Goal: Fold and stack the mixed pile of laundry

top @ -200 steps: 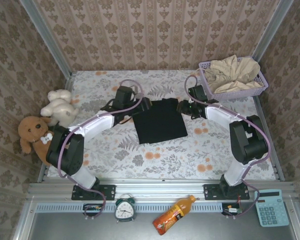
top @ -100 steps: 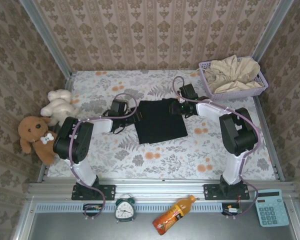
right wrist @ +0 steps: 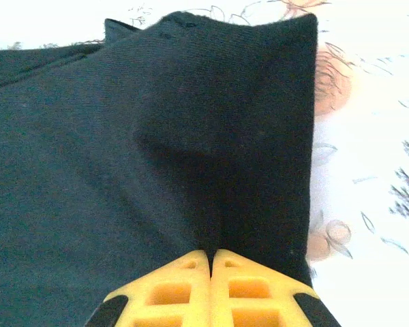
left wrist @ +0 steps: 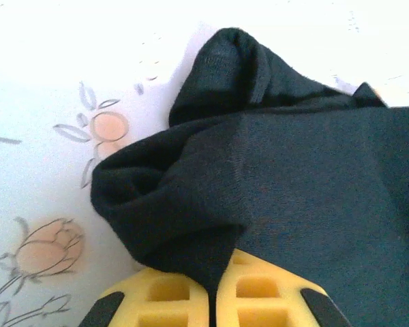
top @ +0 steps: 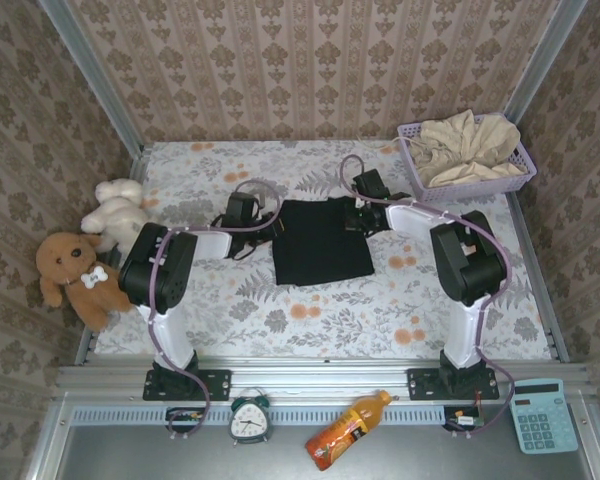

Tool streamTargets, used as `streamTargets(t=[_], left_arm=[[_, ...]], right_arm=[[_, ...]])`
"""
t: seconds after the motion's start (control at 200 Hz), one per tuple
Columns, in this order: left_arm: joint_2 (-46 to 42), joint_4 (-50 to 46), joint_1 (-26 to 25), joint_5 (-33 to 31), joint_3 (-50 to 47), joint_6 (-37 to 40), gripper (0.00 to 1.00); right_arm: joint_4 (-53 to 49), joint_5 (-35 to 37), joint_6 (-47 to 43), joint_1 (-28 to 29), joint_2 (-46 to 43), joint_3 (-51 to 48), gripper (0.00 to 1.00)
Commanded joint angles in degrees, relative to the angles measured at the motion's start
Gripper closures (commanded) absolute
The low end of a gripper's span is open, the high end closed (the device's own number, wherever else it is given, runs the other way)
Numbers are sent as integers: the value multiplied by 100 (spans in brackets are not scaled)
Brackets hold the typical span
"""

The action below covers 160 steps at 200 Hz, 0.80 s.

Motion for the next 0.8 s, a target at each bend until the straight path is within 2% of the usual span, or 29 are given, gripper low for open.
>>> streamTargets(t=[0.0, 0.1, 0.2, 0.25, 0.29, 0.31, 0.375, 0.395, 0.405, 0.45, 0.48, 0.635, 0.795], left_arm=[[-213, 130, -92, 270, 353, 160, 92], [-126, 13, -179, 323, 613, 389, 91], [276, -9, -199, 424, 831, 442, 86], [504, -7, -163, 538, 907, 332, 82], [662, 8, -137, 642, 954, 259, 70], [721, -32, -123, 658, 976, 230, 61], [825, -375, -87, 621, 1110, 281, 21], [841, -549, -70, 601, 1182, 314, 4], [845, -634, -65, 592, 1205, 328, 1], [815, -871, -41, 563, 1272, 438, 0], [758, -972, -29, 501, 1262, 490, 0], [342, -1375, 4, 123, 1257, 843, 0], [448, -1324, 4, 223, 1484, 933, 3]], right_arm=[[230, 66, 426, -156, -827, -438, 100], [339, 110, 660, -338, -1026, -739, 100], [345, -159, 858, -588, -741, -798, 98], [388, -383, 960, -711, -531, -789, 92], [368, -551, 1053, -812, -368, -755, 84], [330, -605, 1100, -855, -303, -735, 78], [275, -615, 1141, -899, -248, -731, 66], [273, -568, 1139, -899, -279, -753, 62], [280, -540, 1136, -901, -297, -768, 60], [346, -465, 1135, -896, -424, -847, 51], [360, -408, 1109, -896, -516, -874, 49], [322, -250, 866, -878, -713, -712, 48], [182, -144, 648, -752, -300, -153, 50]])
